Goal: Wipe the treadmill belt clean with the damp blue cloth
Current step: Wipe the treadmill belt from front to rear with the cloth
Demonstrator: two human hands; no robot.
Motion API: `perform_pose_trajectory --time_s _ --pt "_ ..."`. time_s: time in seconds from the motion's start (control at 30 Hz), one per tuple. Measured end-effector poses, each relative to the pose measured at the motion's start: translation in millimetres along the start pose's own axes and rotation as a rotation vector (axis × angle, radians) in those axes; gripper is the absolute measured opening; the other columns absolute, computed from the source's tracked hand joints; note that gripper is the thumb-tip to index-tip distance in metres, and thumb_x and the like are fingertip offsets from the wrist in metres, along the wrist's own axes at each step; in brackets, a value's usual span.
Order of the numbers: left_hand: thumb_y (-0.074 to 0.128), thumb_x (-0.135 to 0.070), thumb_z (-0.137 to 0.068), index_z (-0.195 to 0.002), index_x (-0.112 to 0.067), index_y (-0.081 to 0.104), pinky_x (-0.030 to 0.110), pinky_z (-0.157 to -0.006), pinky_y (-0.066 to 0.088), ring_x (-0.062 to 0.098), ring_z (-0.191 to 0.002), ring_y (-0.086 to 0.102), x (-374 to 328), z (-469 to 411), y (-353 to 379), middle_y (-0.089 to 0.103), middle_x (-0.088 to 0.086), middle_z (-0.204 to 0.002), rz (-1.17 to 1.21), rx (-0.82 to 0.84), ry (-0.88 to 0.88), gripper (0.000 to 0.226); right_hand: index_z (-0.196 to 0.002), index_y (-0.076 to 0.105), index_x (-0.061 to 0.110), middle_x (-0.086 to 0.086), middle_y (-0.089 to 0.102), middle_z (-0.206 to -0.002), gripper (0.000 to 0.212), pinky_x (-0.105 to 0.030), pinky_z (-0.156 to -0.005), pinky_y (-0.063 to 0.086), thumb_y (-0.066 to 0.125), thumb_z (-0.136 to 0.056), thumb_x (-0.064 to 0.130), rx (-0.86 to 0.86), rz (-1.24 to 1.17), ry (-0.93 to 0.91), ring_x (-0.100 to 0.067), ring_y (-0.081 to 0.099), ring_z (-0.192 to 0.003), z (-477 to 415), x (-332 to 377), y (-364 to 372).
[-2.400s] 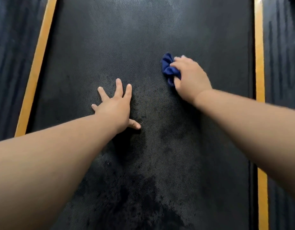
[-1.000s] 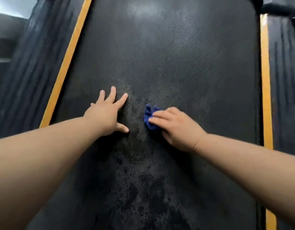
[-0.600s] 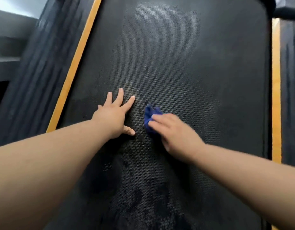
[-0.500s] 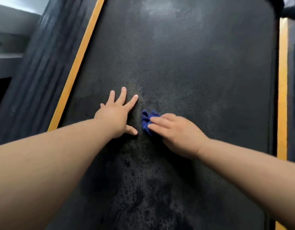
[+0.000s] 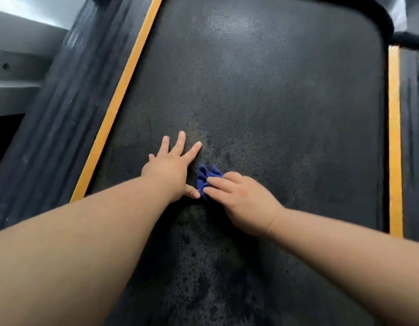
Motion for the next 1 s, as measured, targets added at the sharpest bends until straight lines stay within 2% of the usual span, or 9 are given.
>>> perform_pose_trajectory --time_s 0.07,0.17,0.23,0.43,0.57,0.7,0.8,0.87,1.0 --pt "0.075 -0.064 -0.062 -0.146 -0.044 -0.014 0.056 -0.113 0.014 0.028 -0.144 -0.019 1 -1 1 -0.029 -0.007 -0.154 0.016 0.003 0.001 0.123 -0.106 0.063 0.020 -0.001 0.062 -0.109 0.035 -0.040 -0.068 0.053 0.036 -0.084 0.023 -0.004 0.104 0.037 -0.030 0.057 -0.085 -14 -34 -10" --pt "0.076 -0.065 -0.059 -0.146 -0.045 -0.013 0.056 -0.113 0.014 0.028 -0.144 -0.018 2 -2 1 -0.028 -0.008 -0.154 0.047 -0.004 0.007 0.126 -0.109 0.058 0.024 0.001 0.057 -0.111 0.037 -0.043 -0.080 0.049 0.036 -0.079 0.020 -0.046 0.171 0.371 -0.032 0.053 -0.095 -34 -126 -37" --pt "0.077 -0.065 -0.058 -0.147 -0.043 -0.011 0.056 -0.113 0.014 0.027 -0.144 -0.017 1 -2 1 -0.026 -0.008 -0.155 0.050 -0.017 0.016 0.127 -0.110 0.058 0.022 0.001 0.056 -0.113 0.035 -0.043 -0.085 0.047 0.043 -0.079 0.016 -0.021 0.182 0.462 -0.033 0.052 -0.099 -39 -142 -39" --pt "0.077 -0.060 -0.063 -0.150 -0.031 -0.010 0.049 -0.115 0.019 0.021 -0.147 -0.002 13 10 -24 -0.013 -0.005 -0.159 0.085 -0.127 0.071 0.126 -0.107 0.067 0.013 -0.005 0.065 -0.112 0.045 -0.042 -0.082 0.053 0.038 -0.073 0.020 -0.100 -0.026 0.189 -0.033 0.058 -0.091 -6 -5 4" --pt "0.075 -0.067 -0.059 -0.151 -0.030 -0.006 0.056 -0.113 0.021 0.025 -0.147 -0.004 50 6 -19 -0.015 -0.003 -0.159 0.041 -0.113 -0.043 0.128 -0.106 0.069 0.013 -0.006 0.066 -0.114 0.040 -0.037 -0.085 0.049 0.047 -0.073 0.013 -0.175 0.016 0.038 -0.031 0.059 -0.091 -15 -30 -17" --pt "0.074 -0.071 -0.054 -0.151 -0.035 -0.002 0.055 -0.110 0.029 0.020 -0.147 -0.003 60 1 -10 -0.011 -0.010 -0.158 0.080 -0.121 -0.055 0.127 -0.113 0.065 0.012 -0.007 0.060 -0.123 0.038 -0.044 -0.096 0.041 0.055 -0.077 0.013 -0.164 0.119 0.523 -0.040 0.051 -0.104 -26 -120 -38" --pt "0.073 -0.071 -0.055 -0.150 -0.036 -0.003 0.056 -0.108 0.032 0.019 -0.147 -0.003 61 3 -11 -0.012 -0.013 -0.158 0.064 -0.119 -0.071 0.127 -0.103 0.067 0.013 -0.008 0.063 -0.112 0.040 -0.045 -0.084 0.046 0.043 -0.072 0.018 -0.083 0.083 0.240 -0.037 0.056 -0.093 -28 -68 -25" --pt "0.074 -0.071 -0.056 -0.150 -0.036 -0.004 0.057 -0.108 0.030 0.019 -0.147 -0.004 60 2 -11 -0.014 -0.013 -0.157 0.075 -0.116 -0.072 0.126 -0.104 0.068 0.013 -0.007 0.065 -0.112 0.043 -0.042 -0.087 0.047 0.042 -0.071 0.019 -0.028 0.015 0.058 -0.033 0.059 -0.092 -8 -21 -4" --pt "0.074 -0.069 -0.058 -0.150 -0.036 -0.005 0.059 -0.108 0.029 0.018 -0.147 -0.006 60 1 -10 -0.016 -0.013 -0.157 0.071 -0.101 -0.078 0.126 -0.107 0.068 0.014 -0.005 0.065 -0.116 0.042 -0.040 -0.085 0.049 0.042 -0.075 0.016 -0.047 0.002 -0.055 -0.031 0.060 -0.092 -17 -23 -6"
Point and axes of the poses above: each hand's wrist, its own z-axis away from the middle knuckle, its own y-axis out of the palm, x = y × z, the point moved 9 cm from there along -z, towards the middle knuckle
